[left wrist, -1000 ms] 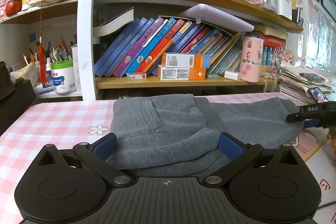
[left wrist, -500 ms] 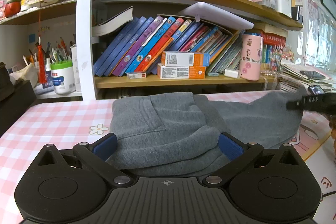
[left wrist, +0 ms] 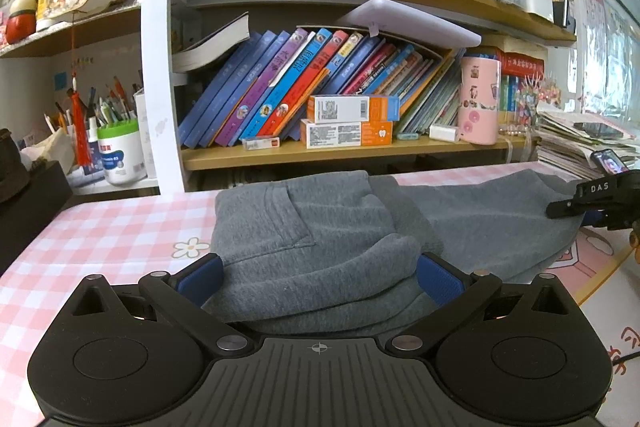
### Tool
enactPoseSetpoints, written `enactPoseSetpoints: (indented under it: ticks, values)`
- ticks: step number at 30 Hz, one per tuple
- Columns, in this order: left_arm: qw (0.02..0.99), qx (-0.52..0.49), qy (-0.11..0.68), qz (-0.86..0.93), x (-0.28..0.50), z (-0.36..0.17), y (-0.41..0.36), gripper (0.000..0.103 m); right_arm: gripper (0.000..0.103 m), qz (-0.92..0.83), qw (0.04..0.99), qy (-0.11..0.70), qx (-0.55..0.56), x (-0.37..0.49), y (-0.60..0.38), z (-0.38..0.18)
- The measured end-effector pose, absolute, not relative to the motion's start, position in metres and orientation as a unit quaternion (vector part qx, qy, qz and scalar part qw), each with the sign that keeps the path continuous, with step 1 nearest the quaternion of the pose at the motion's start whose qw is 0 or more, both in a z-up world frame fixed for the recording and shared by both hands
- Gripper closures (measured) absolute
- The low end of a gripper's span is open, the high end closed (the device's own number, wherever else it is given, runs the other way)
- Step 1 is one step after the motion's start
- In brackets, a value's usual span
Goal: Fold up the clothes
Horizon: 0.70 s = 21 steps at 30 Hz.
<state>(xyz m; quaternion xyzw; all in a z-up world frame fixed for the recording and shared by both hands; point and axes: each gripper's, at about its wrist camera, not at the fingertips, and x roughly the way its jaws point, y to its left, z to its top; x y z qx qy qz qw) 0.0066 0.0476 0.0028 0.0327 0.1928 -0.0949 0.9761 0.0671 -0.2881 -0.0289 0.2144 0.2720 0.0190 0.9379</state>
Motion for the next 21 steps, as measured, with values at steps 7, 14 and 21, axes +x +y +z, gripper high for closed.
enactPoseSetpoints:
  ticks: [7, 14, 21]
  values:
    - [0.976, 0.017, 0.191, -0.098, 0.006, 0.005, 0.051, 0.0, 0.083, 0.014, 0.944, 0.25, 0.216, 0.064, -0.293, -0.026]
    - [0.975, -0.017, 0.189, -0.117, 0.004, 0.01, 0.058, 0.0, 0.083, -0.044, 0.961, 0.201, 0.186, 0.052, -0.307, -0.011]
    - [0.967, -0.015, 0.201, -0.155, 0.002, 0.008, 0.048, 0.0, 0.083, -0.093, 0.967, 0.163, 0.17, 0.04, -0.32, 0.005]
